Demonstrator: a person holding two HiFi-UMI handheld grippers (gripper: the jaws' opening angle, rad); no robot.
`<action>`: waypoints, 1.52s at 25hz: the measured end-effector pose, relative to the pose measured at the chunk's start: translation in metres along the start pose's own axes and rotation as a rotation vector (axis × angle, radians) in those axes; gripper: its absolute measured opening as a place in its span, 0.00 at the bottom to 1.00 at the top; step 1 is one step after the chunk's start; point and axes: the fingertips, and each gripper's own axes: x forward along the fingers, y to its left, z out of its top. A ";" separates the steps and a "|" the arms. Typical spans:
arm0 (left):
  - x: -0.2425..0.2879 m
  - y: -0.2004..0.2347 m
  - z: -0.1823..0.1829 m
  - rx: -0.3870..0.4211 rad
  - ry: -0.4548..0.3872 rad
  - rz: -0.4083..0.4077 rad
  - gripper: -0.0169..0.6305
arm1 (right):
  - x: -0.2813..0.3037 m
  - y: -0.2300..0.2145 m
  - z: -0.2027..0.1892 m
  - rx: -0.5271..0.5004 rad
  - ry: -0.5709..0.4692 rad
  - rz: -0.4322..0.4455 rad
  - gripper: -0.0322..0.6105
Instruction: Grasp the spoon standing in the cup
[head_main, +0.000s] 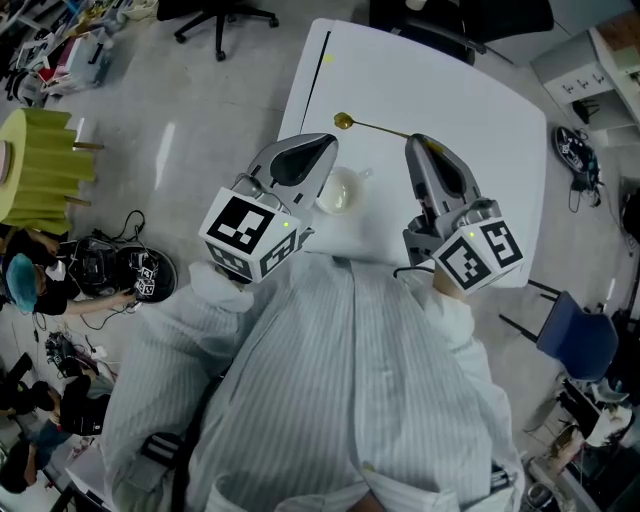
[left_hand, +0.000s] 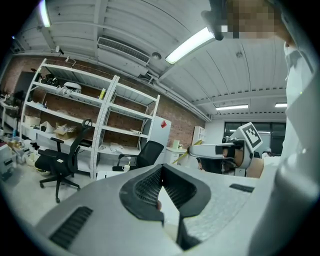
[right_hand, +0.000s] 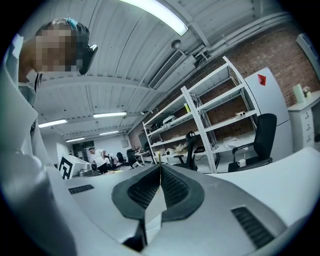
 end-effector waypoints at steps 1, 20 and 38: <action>0.001 -0.001 0.000 0.002 0.002 -0.006 0.04 | 0.000 -0.001 0.000 0.001 0.001 -0.001 0.07; 0.009 -0.008 -0.012 0.065 0.058 -0.072 0.04 | 0.001 -0.009 -0.015 0.017 0.033 -0.004 0.07; 0.013 -0.005 -0.014 0.071 0.073 -0.080 0.04 | 0.005 -0.013 -0.016 0.022 0.043 -0.001 0.07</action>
